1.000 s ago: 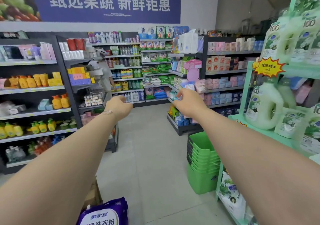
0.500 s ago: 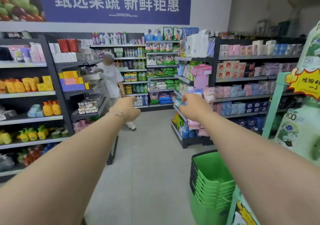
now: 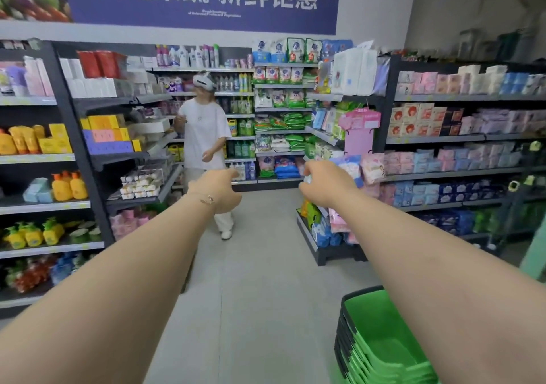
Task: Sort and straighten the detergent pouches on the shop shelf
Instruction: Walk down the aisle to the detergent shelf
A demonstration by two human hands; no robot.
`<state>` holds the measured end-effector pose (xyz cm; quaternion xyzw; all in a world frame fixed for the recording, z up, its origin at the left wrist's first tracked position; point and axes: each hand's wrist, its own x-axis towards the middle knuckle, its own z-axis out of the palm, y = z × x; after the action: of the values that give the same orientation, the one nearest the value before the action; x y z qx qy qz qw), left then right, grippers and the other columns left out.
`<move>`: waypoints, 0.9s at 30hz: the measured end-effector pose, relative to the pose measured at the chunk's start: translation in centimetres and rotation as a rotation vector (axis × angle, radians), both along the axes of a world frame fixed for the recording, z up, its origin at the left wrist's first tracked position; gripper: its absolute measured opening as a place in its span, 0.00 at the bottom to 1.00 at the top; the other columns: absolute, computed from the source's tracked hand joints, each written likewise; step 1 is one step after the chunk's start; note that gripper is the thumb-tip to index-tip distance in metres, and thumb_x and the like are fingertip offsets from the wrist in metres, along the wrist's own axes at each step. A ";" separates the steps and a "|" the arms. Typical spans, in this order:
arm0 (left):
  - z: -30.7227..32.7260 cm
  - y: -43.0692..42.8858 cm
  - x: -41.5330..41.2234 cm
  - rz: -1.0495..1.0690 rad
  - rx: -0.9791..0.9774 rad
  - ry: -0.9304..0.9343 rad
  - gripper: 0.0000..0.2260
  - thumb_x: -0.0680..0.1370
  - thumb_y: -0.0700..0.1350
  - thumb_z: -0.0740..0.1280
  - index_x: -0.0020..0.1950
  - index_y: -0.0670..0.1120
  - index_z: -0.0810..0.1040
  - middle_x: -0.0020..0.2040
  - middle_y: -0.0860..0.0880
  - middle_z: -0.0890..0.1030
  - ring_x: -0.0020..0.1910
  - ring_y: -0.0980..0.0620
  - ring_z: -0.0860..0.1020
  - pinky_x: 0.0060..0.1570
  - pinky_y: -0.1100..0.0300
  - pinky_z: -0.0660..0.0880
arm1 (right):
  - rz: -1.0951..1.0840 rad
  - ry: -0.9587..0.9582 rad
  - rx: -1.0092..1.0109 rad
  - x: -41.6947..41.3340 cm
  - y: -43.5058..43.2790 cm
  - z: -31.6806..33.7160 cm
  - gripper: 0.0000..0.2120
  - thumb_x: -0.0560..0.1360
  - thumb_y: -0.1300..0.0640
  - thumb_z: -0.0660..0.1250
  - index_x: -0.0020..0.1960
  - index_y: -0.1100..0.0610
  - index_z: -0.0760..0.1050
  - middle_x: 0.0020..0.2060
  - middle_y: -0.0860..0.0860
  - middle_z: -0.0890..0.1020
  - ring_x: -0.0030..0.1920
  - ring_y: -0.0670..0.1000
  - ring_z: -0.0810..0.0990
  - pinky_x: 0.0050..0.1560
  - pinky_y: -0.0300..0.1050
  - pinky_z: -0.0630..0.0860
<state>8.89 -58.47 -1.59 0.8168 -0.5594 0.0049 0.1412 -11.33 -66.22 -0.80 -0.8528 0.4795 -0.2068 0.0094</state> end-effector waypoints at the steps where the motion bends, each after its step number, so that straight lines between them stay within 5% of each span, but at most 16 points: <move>1: 0.1 -1.6 1.1 0.004 0.004 0.000 0.24 0.77 0.48 0.62 0.73 0.55 0.65 0.69 0.48 0.71 0.67 0.45 0.70 0.65 0.44 0.67 | 0.002 -0.003 0.003 1.0 -1.5 0.0 0.13 0.75 0.57 0.61 0.59 0.57 0.72 0.57 0.56 0.77 0.53 0.59 0.76 0.50 0.49 0.74; 11: 3.6 -18.1 11.6 -0.044 -0.046 -0.072 0.25 0.78 0.47 0.62 0.75 0.52 0.61 0.65 0.45 0.74 0.58 0.46 0.76 0.49 0.52 0.77 | -0.009 -0.004 -0.050 10.7 -17.9 3.6 0.14 0.76 0.50 0.63 0.57 0.57 0.73 0.52 0.55 0.78 0.49 0.58 0.78 0.50 0.51 0.77; 27: -0.4 -45.6 20.8 -0.066 -0.026 -0.026 0.26 0.76 0.48 0.63 0.74 0.54 0.62 0.71 0.49 0.68 0.68 0.46 0.69 0.65 0.46 0.69 | -0.044 0.106 -0.108 18.8 -46.5 3.2 0.14 0.75 0.55 0.61 0.59 0.56 0.72 0.54 0.56 0.77 0.46 0.57 0.74 0.42 0.47 0.71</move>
<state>29.73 -104.11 -1.94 0.7957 -0.5878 0.0180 0.1449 7.49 -112.68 2.43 -0.8510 0.4863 -0.1869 -0.0665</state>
